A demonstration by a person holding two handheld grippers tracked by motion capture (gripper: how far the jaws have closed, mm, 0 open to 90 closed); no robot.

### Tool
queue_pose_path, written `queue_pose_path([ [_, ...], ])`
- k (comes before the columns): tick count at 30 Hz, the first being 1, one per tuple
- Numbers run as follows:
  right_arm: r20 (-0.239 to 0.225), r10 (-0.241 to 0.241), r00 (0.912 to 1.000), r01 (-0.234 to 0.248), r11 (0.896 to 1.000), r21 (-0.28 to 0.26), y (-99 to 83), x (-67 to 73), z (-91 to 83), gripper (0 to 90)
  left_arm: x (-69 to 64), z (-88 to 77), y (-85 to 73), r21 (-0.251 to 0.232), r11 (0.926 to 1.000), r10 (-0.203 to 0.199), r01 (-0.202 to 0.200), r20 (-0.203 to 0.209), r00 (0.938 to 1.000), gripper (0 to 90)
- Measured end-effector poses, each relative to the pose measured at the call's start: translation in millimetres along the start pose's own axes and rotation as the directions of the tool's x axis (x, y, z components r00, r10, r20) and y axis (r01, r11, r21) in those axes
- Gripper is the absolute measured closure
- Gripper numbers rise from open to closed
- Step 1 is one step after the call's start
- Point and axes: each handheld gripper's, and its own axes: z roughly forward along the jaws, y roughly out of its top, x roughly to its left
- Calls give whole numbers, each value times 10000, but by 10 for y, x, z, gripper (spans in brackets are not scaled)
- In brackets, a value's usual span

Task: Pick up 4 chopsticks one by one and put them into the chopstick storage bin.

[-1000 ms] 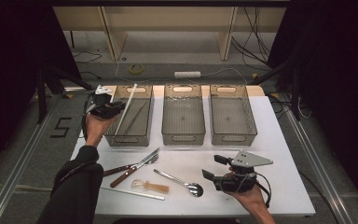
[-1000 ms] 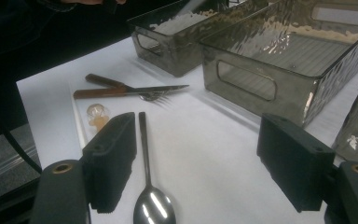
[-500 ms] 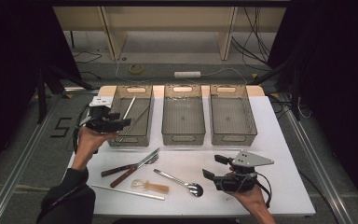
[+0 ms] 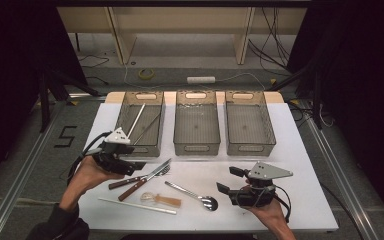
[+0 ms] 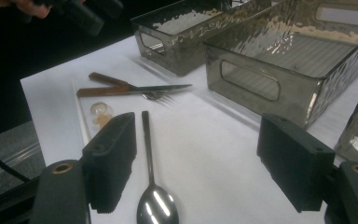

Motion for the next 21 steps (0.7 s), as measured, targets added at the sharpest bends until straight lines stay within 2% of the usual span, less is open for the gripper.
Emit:
queue_pose_path([
  [4,16,-30,10000,30,10000,24,-3,1,-3,293,-144,-3,-33,406,9983,404,-417,319,9987,272],
  [8,11,-46,10000,46,10000,53,-2,4,1,293,-283,38,-77,979,9904,927,-973,500,9944,257],
  [9,7,-63,10000,63,10000,28,-2,5,-1,293,-311,52,-89,1206,9860,1083,-1151,613,9922,257],
  [11,-26,-18,10000,18,10000,-31,4,6,-2,293,-373,82,-103,1561,9746,1504,-1608,764,9857,257],
  [14,-7,-63,10000,63,9999,117,-6,9,15,293,-458,115,-107,1847,9628,1804,-1975,1052,9779,266],
  [15,-20,-75,10000,75,9999,110,-5,12,12,293,-485,131,-116,1994,9567,1928,-2119,1110,9749,271],
  [16,-39,-46,10000,47,10000,69,-1,15,10,293,-503,144,-126,2234,9459,2142,-2354,1149,9700,276],
  [19,-27,-77,10000,77,9999,116,-6,13,14,293,-548,198,-174,2718,9260,2334,-2619,1330,9632,298],
  [21,-40,-72,10000,72,9999,94,-5,15,15,293,-568,227,-210,3055,9072,2540,-2894,1506,9554,326],
])
